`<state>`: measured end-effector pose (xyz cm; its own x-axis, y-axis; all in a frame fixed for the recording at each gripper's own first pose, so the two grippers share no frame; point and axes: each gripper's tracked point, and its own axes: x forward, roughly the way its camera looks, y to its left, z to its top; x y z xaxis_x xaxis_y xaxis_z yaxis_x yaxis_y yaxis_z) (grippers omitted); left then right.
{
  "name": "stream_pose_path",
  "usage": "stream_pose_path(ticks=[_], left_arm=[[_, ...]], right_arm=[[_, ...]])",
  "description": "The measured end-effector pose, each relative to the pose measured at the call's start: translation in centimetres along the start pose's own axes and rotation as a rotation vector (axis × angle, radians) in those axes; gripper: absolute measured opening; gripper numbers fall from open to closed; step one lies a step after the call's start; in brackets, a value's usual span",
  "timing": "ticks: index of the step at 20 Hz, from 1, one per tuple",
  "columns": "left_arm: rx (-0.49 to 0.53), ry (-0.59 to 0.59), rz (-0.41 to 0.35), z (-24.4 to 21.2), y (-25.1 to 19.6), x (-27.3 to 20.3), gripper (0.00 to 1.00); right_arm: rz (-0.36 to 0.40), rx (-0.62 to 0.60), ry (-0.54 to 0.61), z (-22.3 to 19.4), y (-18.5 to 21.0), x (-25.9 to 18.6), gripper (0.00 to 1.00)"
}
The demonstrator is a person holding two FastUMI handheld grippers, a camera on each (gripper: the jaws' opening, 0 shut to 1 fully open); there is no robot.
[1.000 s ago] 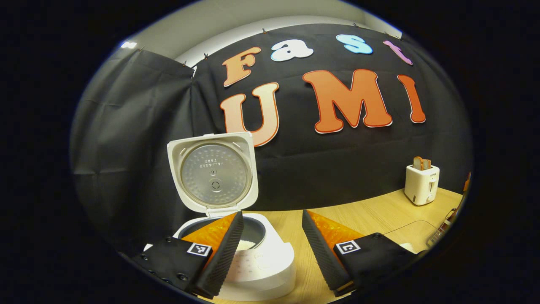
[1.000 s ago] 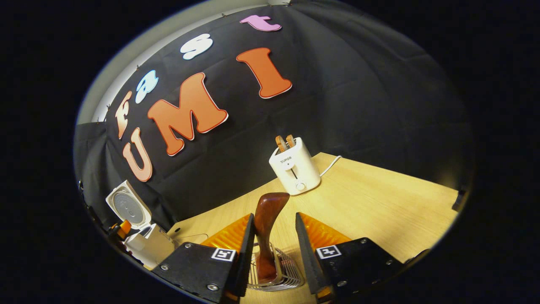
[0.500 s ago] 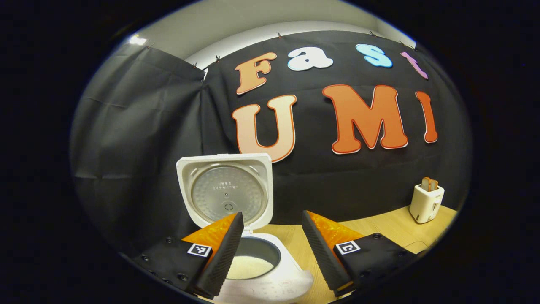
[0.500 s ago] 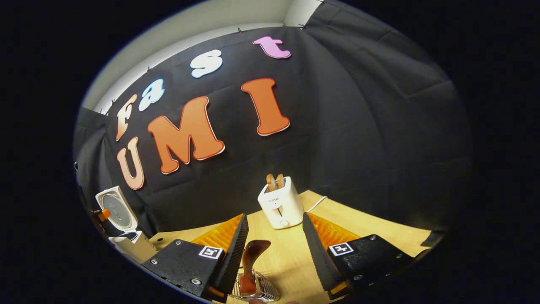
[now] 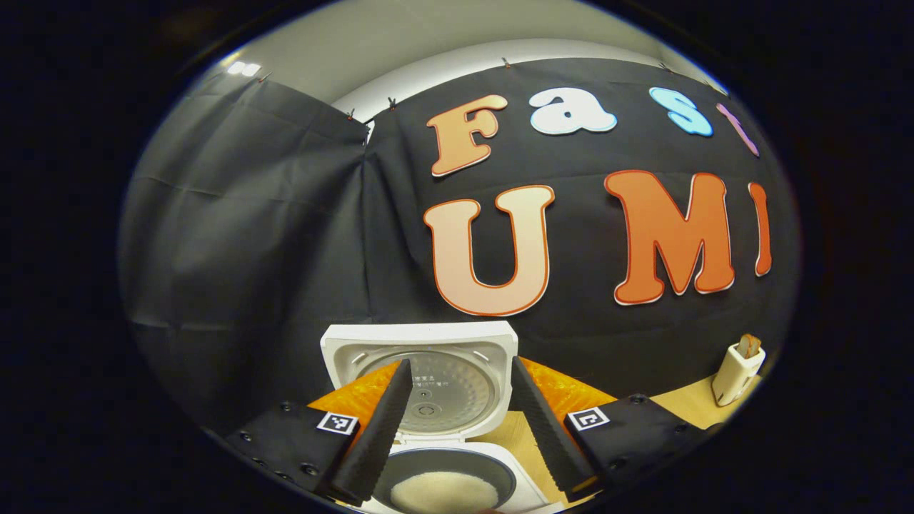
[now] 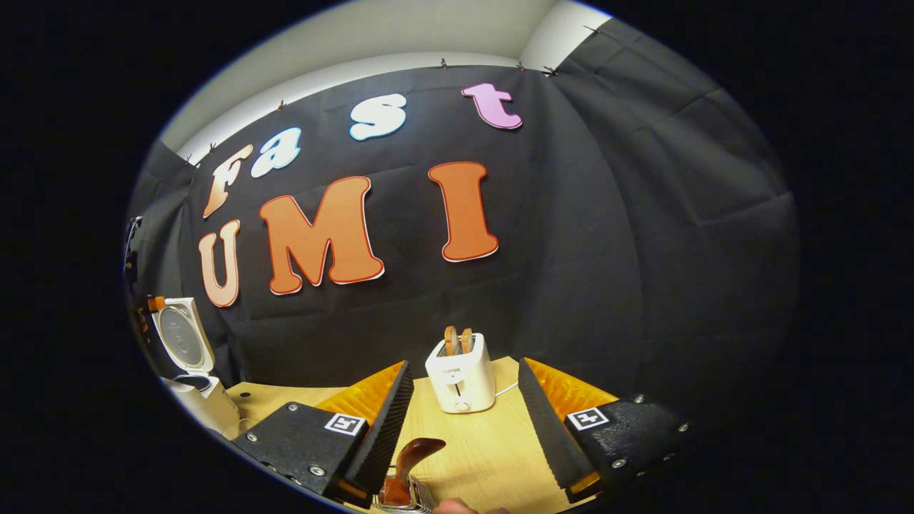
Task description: Close the left gripper, press the button to open the rice cooker; take a wooden spoon from the chopstick holder with the right hand, scoop a spoonful of rice and pour it into the rice cooker, then put the wooden spoon back into the chopstick holder.
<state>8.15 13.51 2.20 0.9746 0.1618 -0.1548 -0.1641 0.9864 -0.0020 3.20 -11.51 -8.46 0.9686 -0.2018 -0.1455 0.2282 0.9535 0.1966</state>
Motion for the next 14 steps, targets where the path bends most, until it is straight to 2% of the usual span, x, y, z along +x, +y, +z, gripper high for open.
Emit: stream_pose_path(ticks=[2,5,7,9,10,14], left_arm=[[-0.032,-0.001,0.018,1.9,1.2,1.9,0.9],[-0.021,-0.008,0.049,4.7,2.8,4.5,0.9],[-0.04,-0.056,0.101,6.9,4.4,6.3,0.86],[-0.036,-0.082,0.157,8.7,6.1,8.5,0.88],[-0.023,-0.089,0.179,9.3,6.9,9.6,0.86],[-0.055,0.027,0.176,7.4,7.5,14.1,0.89]], right_arm=[[0.001,-0.029,-0.018,0.8,-0.2,-0.4,0.9],[-0.003,-0.063,-0.026,1.8,-0.2,-0.5,0.92],[-0.011,-0.081,-0.025,2.3,-0.2,-0.5,0.92],[-0.007,-0.091,-0.024,2.8,-0.1,-0.4,0.93],[-0.003,-0.096,-0.029,3.0,0.0,-0.4,0.93],[0.01,-0.125,-0.044,3.7,0.5,-0.7,0.93]])
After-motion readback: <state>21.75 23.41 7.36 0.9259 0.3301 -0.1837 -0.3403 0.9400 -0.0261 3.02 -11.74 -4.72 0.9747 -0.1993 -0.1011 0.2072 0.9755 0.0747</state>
